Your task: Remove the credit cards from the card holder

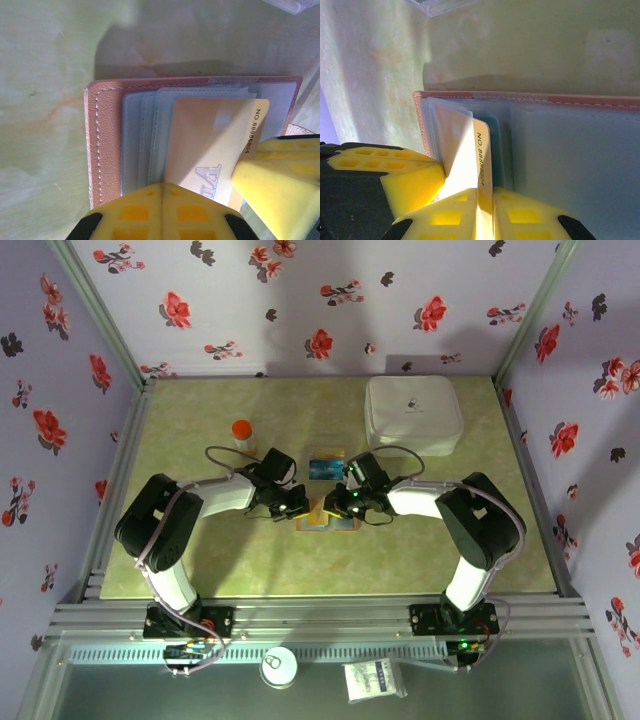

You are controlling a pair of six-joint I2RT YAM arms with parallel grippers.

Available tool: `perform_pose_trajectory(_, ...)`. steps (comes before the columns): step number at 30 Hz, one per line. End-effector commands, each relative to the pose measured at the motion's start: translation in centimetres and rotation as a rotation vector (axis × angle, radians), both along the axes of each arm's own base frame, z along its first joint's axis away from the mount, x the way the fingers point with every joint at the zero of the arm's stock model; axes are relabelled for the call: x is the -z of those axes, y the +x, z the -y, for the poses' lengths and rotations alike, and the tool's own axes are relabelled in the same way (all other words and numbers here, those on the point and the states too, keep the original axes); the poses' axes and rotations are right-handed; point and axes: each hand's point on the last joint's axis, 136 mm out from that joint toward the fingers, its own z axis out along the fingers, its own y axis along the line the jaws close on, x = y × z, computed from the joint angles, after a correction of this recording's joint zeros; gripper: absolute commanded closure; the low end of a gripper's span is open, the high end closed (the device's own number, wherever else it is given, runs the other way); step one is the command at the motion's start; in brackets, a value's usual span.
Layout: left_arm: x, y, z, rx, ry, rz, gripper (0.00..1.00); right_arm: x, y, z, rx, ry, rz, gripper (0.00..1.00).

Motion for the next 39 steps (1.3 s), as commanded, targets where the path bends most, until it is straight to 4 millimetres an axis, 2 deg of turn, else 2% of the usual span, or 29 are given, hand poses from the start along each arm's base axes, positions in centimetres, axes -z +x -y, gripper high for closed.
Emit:
perform_pose_trajectory(1, 1.3, -0.7, -0.9, 0.015, 0.069, -0.028, 1.00, -0.8, 0.2, 0.4, 0.025, 0.022, 0.010, 0.86)
perform_pose_trajectory(14, 1.4, -0.8, -0.9, 0.015, 0.071, -0.028, 1.00, -1.1, 0.1, 0.7, 0.025, 0.033, 0.017, 0.89)
perform_pose_trajectory(23, 1.1, -0.8, -0.9, 0.014, 0.066, -0.024, 1.00, -0.7, -0.3, 2.7, 0.042, -0.034, 0.020, 0.91)
perform_pose_trajectory(32, 0.4, -0.7, -0.8, 0.012, 0.053, -0.009, 1.00, -2.4, -0.5, 4.5, 0.030, -0.137, 0.053, 0.91)
perform_pose_trajectory(39, -0.1, -0.7, -0.7, 0.016, 0.040, 0.001, 1.00, -3.2, -0.5, 4.6, 0.026, -0.152, 0.056, 0.92)
